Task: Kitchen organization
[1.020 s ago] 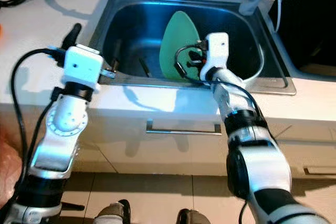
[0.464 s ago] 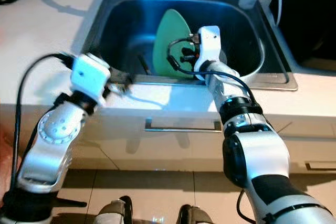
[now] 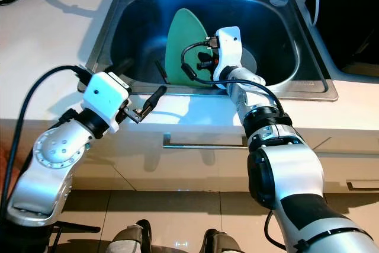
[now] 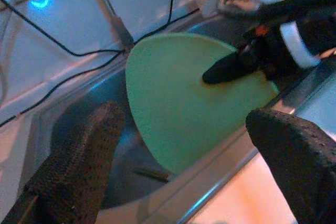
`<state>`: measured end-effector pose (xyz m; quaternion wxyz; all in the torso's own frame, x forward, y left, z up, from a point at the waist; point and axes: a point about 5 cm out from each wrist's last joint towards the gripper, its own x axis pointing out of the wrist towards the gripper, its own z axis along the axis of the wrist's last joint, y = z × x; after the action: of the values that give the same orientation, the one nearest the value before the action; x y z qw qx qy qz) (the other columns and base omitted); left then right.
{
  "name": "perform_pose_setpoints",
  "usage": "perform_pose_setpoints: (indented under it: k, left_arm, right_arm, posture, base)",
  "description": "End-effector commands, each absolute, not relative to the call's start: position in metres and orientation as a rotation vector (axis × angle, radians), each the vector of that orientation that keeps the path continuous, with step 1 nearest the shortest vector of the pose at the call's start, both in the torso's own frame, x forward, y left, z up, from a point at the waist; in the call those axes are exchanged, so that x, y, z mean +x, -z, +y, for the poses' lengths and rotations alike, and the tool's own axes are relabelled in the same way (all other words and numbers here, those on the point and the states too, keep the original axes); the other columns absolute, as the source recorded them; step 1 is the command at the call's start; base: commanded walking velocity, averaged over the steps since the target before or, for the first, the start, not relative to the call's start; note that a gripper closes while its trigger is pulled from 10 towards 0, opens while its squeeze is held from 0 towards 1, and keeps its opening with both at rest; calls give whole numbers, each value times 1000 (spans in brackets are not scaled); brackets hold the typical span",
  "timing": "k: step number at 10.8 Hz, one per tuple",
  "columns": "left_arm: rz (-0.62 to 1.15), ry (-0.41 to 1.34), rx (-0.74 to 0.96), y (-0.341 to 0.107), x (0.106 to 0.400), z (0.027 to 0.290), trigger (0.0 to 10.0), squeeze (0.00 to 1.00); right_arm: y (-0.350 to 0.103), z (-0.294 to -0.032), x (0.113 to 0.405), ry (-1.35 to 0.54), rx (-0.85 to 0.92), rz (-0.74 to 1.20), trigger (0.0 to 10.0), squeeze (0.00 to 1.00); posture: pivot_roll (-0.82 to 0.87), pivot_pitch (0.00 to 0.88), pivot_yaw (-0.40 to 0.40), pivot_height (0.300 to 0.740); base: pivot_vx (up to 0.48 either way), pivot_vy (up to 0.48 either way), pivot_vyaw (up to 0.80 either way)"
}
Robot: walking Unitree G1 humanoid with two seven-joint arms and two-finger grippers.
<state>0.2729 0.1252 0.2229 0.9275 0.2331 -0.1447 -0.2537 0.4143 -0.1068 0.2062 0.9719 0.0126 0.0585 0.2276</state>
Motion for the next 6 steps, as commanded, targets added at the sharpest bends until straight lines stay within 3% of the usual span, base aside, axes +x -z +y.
perform_pose_setpoints:
  k: [1,2,3,6]
  left_arm:
    - [-275,556,461,-221,268,122,10000,1000]
    - [-269,561,459,-221,267,122,10000,1000]
    - [-262,563,455,-221,267,124,10000,1000]
    - [-250,569,463,-221,267,125,10000,1000]
  right_arm:
    - [-177,-105,407,-474,0,236,10000,0]
    - [-177,-106,407,-474,-1,242,10000,318]
    - [-177,-106,408,-474,-26,244,10000,1000]
    - [-178,-104,408,-479,-32,241,10000,1000]
  posture:
    - [177,244,-22,740]
    - [183,245,-21,740]
    - [186,245,-21,740]
    - [192,240,-22,740]
  base:
    - [0,0,0]
    - [0,0,0]
    - [0,0,0]
    - [0,0,0]
